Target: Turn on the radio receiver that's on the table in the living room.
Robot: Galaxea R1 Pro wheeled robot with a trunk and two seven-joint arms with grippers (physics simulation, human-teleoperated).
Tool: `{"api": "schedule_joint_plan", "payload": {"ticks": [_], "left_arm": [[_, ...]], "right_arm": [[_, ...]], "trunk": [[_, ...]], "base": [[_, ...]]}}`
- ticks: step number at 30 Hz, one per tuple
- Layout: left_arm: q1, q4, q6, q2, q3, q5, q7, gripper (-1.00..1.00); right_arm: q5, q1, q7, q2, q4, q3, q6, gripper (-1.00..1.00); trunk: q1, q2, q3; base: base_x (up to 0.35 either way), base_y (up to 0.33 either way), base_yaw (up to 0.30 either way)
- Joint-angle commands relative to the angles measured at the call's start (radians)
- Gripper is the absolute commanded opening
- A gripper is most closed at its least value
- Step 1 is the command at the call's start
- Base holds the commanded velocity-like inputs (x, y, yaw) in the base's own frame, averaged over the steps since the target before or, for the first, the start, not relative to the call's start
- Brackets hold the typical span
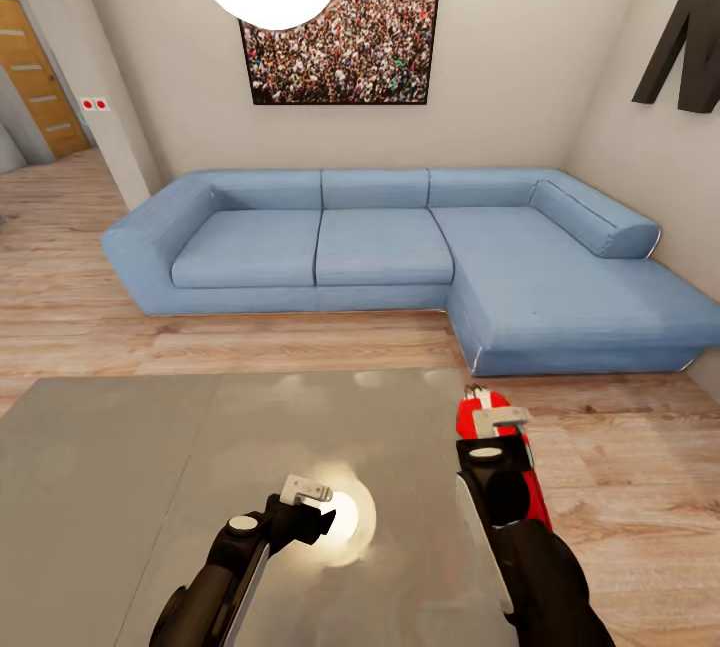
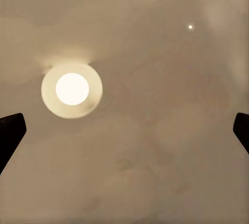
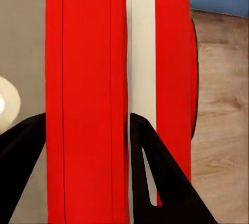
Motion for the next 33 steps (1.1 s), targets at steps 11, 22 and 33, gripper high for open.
{"api": "schedule_joint_plan", "payload": {"ticks": [11,22,33], "left_arm": [[0.000,-0.001,0.000,0.003,0.001,0.001,-0.001,1.00],[0.000,-0.001,0.000,0.003,0.001,0.001,-0.002,1.00],[0.000,-0.001,0.000,0.003,0.001,0.001,-0.002,1.00]], "right_arm": [[0.176,0.000,-0.303,0.012,0.012,0.193,0.000,-1.00],[0.305,0.000,-0.369,0.020,0.075,0.224,0.000,-1.00],[0.648,-0.003,-0.364,-0.005,0.364,0.196,-0.309,-1.00]], "trunk": [[0.000,0.000,0.000],[0.000,0.000,0.000],[0.000,0.000,0.000]], "base": [[0.000,0.000,0.000],[0.000,0.000,0.000],[0.000,0.000,0.000]]}}
